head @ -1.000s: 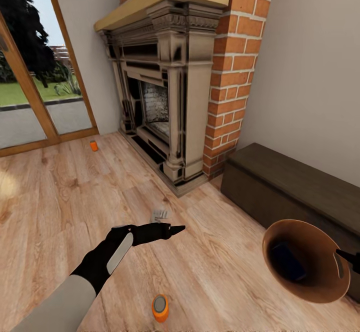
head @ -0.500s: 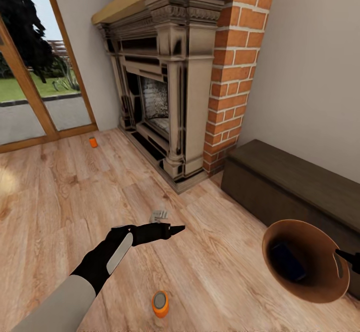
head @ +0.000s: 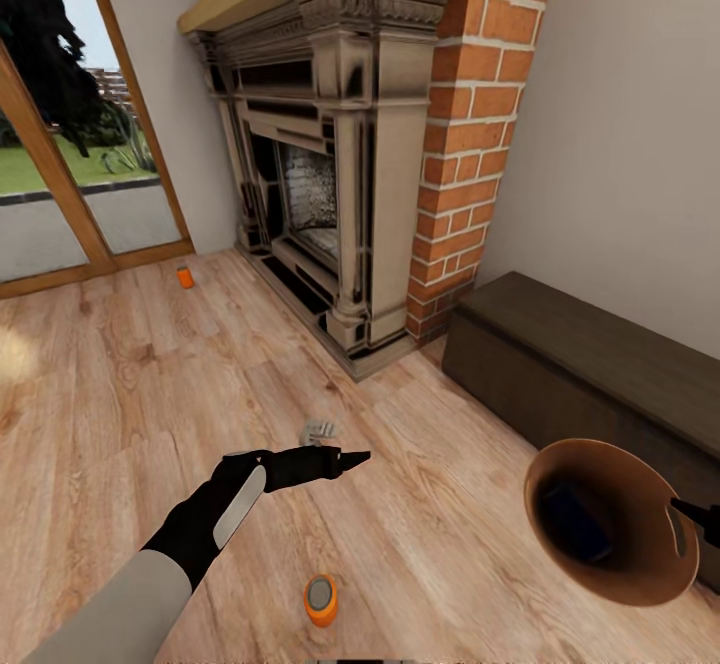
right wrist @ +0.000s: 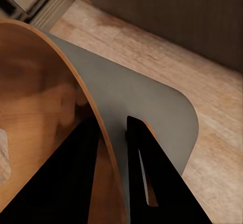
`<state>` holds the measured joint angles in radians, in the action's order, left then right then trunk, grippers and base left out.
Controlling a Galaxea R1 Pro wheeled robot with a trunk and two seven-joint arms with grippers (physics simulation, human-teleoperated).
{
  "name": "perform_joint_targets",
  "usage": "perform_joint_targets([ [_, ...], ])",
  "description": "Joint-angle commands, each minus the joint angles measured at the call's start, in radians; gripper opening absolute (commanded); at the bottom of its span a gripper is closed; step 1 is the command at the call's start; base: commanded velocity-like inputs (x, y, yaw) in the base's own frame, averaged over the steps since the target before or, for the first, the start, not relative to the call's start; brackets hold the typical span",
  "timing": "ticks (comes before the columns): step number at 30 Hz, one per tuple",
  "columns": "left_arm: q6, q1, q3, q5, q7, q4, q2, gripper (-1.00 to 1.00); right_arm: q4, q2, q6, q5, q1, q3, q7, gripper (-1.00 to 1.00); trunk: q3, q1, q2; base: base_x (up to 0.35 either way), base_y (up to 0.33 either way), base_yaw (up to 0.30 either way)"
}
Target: Put the three can of soda from the living room inside the tash can in the kitchen.
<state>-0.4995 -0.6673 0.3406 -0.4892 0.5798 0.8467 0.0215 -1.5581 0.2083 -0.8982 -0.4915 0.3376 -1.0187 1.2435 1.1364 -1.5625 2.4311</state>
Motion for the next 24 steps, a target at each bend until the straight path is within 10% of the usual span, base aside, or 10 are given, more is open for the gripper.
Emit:
perform_joint_targets([
  [1, 0.0, 0.0, 0.0, 0.0, 0.0, 0.0, 0.0, 1.0, 0.0, 0.0, -0.008, 0.01, 0.001, 0.0, 0.002, -1.0, 0.002, 0.0, 0.0, 0.0, 0.0, 0.0],
  [18, -0.001, 0.0, 0.001, 0.007, 0.0, 0.0, 0.02, 1.0, 0.0, 0.0, -0.016, 0.014, 0.001, 0.0, 0.023, -1.0, 0.029, 0.0, 0.0, 0.0, 0.0, 0.0],
  [24, -0.001, 0.0, 0.001, 0.086, 0.0, 0.002, 0.014, 1.0, 0.0, 0.002, -0.017, 0.01, 0.001, -0.003, 0.037, -1.0, 0.039, 0.0, 0.0, 0.0, 0.0, 0.0],
])
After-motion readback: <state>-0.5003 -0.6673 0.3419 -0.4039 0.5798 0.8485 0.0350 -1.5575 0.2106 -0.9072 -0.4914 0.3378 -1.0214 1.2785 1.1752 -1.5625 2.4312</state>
